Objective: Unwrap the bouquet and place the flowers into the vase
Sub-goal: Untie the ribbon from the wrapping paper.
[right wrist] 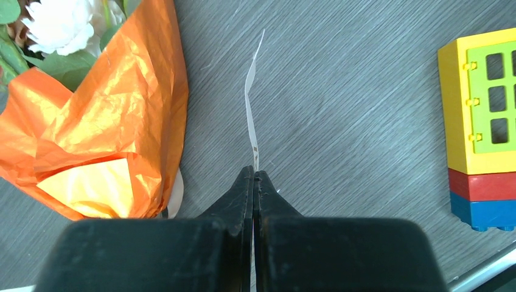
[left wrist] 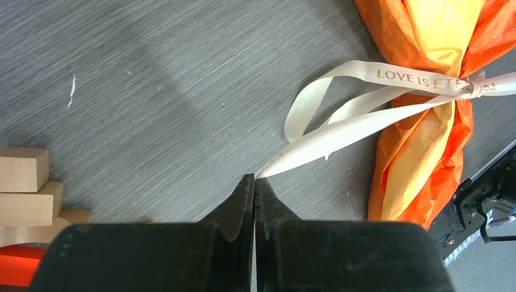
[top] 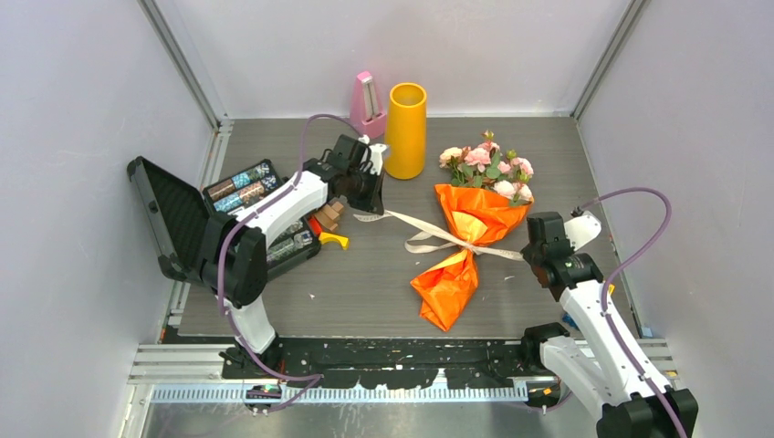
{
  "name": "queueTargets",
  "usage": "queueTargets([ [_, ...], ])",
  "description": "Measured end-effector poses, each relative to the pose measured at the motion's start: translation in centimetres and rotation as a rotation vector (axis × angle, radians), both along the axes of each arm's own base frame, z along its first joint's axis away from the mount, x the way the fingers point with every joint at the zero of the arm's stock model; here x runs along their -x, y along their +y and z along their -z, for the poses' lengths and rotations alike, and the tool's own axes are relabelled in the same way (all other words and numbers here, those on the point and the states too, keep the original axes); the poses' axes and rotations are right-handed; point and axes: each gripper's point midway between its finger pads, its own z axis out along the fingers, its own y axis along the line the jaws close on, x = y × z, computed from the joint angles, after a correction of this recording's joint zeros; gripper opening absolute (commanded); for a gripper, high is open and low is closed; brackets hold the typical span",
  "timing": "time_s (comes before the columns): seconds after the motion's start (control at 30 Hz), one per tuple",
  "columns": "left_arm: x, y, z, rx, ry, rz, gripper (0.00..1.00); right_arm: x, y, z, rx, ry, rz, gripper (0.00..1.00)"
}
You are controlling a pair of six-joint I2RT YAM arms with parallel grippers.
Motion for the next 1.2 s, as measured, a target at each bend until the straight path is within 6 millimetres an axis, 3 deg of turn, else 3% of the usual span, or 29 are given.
queueTargets([
  [1.2, -2.7, 5.0, -1.4, 0.024, -0.006, -0.127, 0.0, 1.1, -3.6, -1.0, 0.026, 0.015, 0.105, 0.0],
])
